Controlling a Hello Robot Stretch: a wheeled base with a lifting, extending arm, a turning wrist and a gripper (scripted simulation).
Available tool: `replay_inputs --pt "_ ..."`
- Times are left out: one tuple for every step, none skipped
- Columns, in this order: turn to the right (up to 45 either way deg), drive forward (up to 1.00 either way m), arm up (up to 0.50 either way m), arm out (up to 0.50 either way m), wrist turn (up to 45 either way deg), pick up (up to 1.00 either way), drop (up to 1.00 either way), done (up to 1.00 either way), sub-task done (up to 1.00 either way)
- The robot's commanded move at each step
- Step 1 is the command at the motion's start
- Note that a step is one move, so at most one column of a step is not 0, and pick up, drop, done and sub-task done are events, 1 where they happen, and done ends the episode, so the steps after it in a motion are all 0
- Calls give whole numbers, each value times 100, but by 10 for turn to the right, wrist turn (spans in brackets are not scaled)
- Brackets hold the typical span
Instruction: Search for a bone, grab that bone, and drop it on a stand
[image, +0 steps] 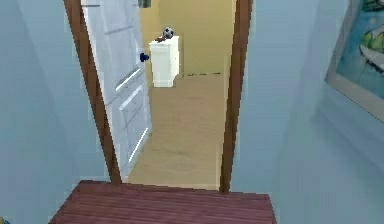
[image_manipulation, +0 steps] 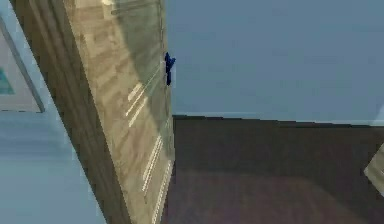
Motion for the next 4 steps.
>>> replay_inputs --pt "0 100 0 0 0 0 0 0 0" --pt "-360 0 0 0 0 0 0 0 0" --pt "0 5 0 0 0 0 0 0 0" --pt "450 0 0 0 0 0 0 0 0"
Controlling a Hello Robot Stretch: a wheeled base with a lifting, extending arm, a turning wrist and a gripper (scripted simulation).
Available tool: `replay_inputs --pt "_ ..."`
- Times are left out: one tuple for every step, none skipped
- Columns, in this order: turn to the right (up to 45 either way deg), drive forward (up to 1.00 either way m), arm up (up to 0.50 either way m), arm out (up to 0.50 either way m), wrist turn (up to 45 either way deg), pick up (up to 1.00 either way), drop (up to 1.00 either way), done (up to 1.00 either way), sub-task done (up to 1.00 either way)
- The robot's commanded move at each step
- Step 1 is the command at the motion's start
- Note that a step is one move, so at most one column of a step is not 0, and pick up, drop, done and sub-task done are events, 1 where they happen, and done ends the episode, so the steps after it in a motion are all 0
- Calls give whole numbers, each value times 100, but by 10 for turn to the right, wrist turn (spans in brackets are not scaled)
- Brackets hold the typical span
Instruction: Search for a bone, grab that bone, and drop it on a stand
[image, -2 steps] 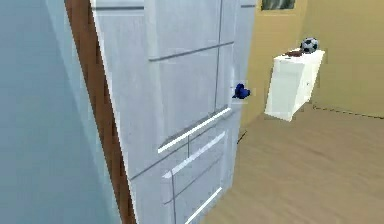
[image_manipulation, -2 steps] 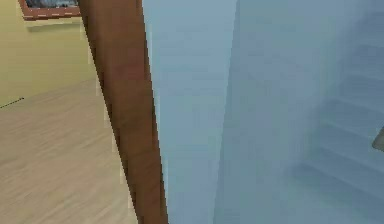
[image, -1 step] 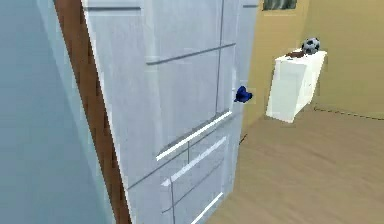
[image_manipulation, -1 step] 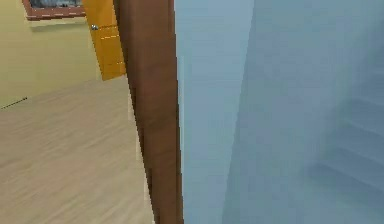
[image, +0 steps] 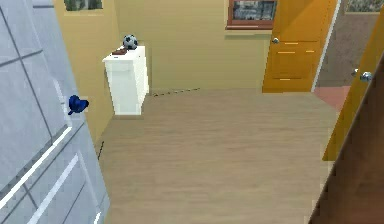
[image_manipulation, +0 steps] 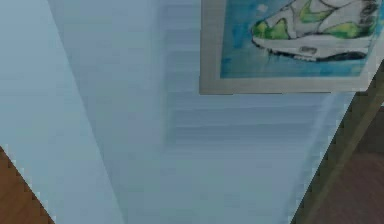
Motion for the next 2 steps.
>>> replay_inputs --pt "60 0 0 0 0 0 0 0 0" --pt "30 0 0 0 0 0 0 0 0"
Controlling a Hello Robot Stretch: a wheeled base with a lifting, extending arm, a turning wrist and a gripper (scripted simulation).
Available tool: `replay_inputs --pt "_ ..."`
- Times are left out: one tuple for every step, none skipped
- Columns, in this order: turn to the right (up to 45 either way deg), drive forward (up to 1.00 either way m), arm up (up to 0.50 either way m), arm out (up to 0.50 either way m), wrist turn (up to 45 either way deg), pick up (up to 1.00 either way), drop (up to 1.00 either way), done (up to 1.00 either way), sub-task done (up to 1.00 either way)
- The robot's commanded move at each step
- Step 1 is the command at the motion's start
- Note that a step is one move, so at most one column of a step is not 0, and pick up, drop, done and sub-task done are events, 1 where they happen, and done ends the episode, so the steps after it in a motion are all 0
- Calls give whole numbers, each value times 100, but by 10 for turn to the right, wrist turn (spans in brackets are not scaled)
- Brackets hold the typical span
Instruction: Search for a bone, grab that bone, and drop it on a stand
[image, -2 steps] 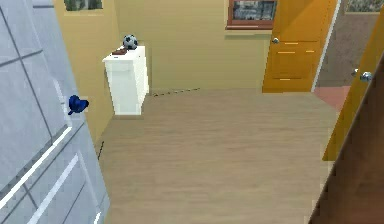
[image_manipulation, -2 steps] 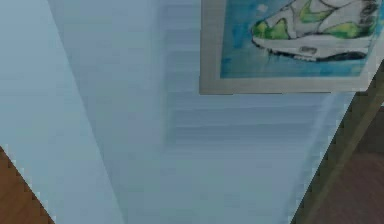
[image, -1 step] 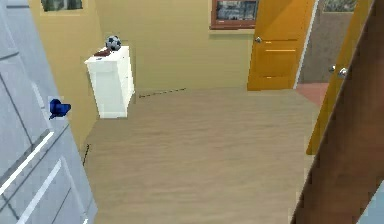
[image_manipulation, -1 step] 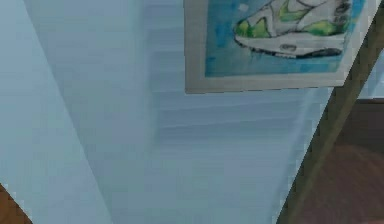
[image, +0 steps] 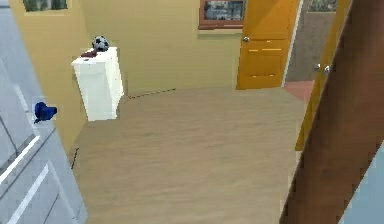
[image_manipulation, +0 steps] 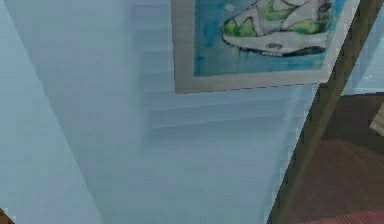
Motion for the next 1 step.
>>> replay_inputs --pt "-90 0 0 0 0 0 0 0 0"
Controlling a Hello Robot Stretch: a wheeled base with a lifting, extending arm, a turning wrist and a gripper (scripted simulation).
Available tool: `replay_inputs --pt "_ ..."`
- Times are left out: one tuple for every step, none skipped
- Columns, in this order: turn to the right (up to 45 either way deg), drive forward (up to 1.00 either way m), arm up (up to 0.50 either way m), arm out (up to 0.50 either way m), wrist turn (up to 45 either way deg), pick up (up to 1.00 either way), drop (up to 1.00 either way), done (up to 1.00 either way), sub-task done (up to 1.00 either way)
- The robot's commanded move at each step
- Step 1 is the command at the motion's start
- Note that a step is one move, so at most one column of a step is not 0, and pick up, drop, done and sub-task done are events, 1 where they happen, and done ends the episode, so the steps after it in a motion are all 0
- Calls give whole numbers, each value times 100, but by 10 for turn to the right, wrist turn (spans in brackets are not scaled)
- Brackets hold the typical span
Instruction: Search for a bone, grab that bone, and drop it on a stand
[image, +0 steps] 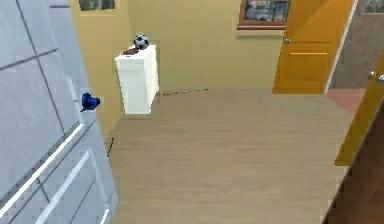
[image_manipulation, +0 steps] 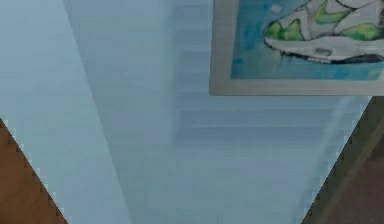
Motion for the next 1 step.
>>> replay_inputs --pt "0 30 0 0 0 0 0 0 0"
